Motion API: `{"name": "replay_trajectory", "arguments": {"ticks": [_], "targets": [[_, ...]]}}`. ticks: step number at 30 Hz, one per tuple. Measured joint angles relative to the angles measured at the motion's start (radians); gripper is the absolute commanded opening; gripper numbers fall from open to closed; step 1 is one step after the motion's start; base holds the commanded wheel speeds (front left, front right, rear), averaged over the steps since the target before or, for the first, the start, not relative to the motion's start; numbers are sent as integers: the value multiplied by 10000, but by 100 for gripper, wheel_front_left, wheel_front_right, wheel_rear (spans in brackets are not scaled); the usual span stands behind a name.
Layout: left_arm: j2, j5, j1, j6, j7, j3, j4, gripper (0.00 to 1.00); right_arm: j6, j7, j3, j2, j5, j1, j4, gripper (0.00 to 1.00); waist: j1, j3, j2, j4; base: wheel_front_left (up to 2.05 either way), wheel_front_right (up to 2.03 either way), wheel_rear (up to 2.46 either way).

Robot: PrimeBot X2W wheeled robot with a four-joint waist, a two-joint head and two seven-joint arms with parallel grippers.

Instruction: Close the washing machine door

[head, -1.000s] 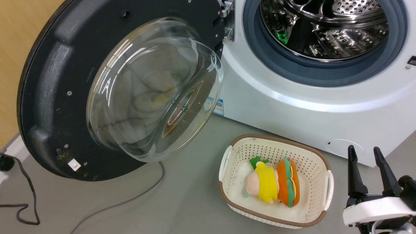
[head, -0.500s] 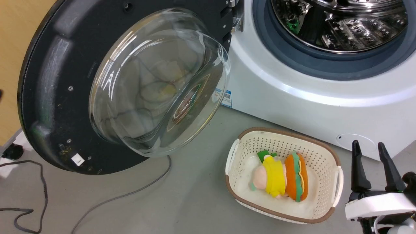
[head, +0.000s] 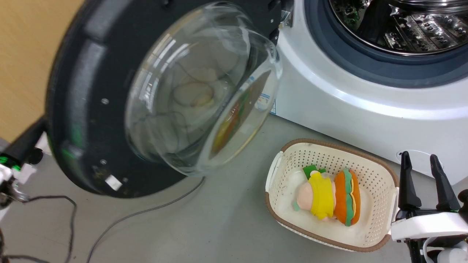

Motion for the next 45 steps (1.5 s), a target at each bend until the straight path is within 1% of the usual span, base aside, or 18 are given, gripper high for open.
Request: {"name": "replay_trajectory", "arguments": {"ticks": [5,9,10,11,12,13,20,23,25,26,30,33,37,41,42,43,45], "targets": [[-42,-219,627,-69,-2,-763,-867,0,0,-2,-58,0,0,-3,25,100,0,-84,0,55,0,0,0],[-278,-224,1284,-71,-17,-1590,-1837,0,0,-2,-104,0,2,-2,33,100,0,-177,0,72,0,0,0],[-278,-224,1284,-71,-17,-1590,-1837,0,0,-2,-104,0,2,-2,33,100,0,-177,0,72,0,0,0],[-349,-217,1557,-71,-81,-1996,-2263,0,0,-2,-119,0,6,-2,33,100,0,-217,0,61,0,0,0],[-374,-211,1657,-69,-121,-2173,-2456,0,0,-2,-127,0,13,-2,33,100,0,-237,0,53,0,0,0],[-374,-211,1657,-69,-121,-2173,-2456,0,0,-2,-127,0,13,-2,33,100,0,-237,0,53,0,0,0],[-462,-196,2063,-69,-389,-3651,-3599,0,0,-2,-207,0,19,3,27,100,0,-343,0,-104,0,0,0],[-499,-82,2076,-71,-694,-4174,-3923,0,0,-2,-171,0,48,1,27,100,0,-363,0,-263,0,0,0],[-483,-75,2075,-67,-880,-4504,-4071,0,0,-2,-178,0,90,-2,19,100,0,-377,0,-417,0,0,0],[-474,10,2064,-67,-1068,-4930,-4176,0,0,-2,-153,0,100,-12,17,100,0,-380,0,-595,0,0,0],[-453,209,1925,-69,-1386,-5921,-4234,0,0,-2,-105,0,134,-34,17,100,0,-364,0,-1023,0,0,0],[-510,428,1693,-69,-1883,-6700,-4109,0,0,-2,-119,0,247,-40,17,100,-1,-326,0,-1409,0,0,0],[-556,763,1191,-69,-2853,-7542,-3653,0,0,-2,-138,0,278,-120,19,100,-1,-232,0,-1973,0,0,0],[-629,846,628,-69,-3847,-8383,-3104,0,0,-2,-198,2,351,-279,6,100,-1,-108,0,-2556,0,0,0],[-629,846,628,-69,-3847,-8383,-3104,0,0,-2,-198,2,351,-279,6,100,-1,-108,0,-2556,0,0,0],[-681,876,309,-69,-4309,-8786,-2846,0,0,-2,-211,-2,401,-322,-2,100,0,-34,0,-2846,0,0,0],[-732,888,8,-69,-4748,-9219,-2623,0,0,-2,-228,0,447,-369,-4,100,-1,42,0,-3132,0,0,0]]}}
